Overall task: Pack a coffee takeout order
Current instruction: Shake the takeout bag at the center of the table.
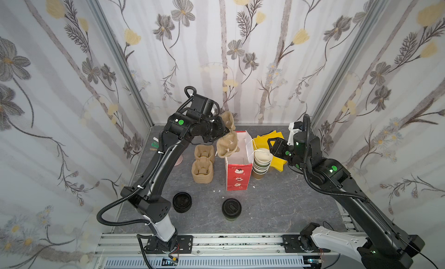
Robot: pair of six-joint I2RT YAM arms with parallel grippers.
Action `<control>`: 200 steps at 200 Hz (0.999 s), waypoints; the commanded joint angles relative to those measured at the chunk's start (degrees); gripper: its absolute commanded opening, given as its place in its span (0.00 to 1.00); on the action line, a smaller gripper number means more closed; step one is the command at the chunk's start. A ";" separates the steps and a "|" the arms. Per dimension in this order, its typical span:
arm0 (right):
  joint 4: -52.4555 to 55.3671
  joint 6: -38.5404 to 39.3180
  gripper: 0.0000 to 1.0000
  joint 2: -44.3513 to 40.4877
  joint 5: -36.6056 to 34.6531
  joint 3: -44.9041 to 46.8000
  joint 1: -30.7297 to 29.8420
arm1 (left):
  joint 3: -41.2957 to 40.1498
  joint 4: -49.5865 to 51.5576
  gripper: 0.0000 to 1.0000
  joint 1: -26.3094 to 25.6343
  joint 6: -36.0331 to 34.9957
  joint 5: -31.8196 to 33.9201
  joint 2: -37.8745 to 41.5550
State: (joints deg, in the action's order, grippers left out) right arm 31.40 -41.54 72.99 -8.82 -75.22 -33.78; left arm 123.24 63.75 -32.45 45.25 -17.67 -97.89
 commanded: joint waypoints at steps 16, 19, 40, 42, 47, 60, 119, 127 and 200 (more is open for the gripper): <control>0.70 1.09 0.52 3.49 12.96 -1.89 2.25 | 1.72 2.36 0.25 -2.90 4.37 5.98 -2.01; 0.85 1.23 0.52 3.98 13.58 -1.97 2.44 | 2.09 2.55 0.25 -3.17 4.47 6.40 -2.27; 1.81 2.79 0.53 6.23 17.96 -2.08 3.00 | 4.78 3.75 0.25 -4.37 4.75 8.71 -4.37; 1.93 2.91 0.53 6.45 18.20 -2.16 3.01 | 5.09 3.86 0.25 -4.53 4.75 8.88 -4.60; 2.17 3.34 0.54 7.03 18.84 -2.36 3.12 | 5.90 4.09 0.25 -4.75 4.75 9.26 -5.22; 2.99 4.64 0.58 8.64 19.67 -2.99 3.26 | 8.36 4.74 0.25 -5.22 4.75 10.31 -7.06; 6.19 7.67 0.52 15.31 17.99 -7.36 4.34 | 16.30 7.29 0.24 -6.72 4.84 15.34 -13.77; 6.89 7.42 0.51 16.30 18.08 -7.61 4.34 | 16.41 7.40 0.23 -7.03 4.89 15.81 -14.30; 6.62 6.24 0.38 19.92 20.10 -8.67 4.31 | 16.92 9.27 0.23 -9.66 4.92 20.96 -16.63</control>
State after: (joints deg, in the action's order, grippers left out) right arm 38.81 -34.94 90.98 10.13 -83.74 -29.50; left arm 139.28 71.85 -41.95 49.78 0.21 -113.97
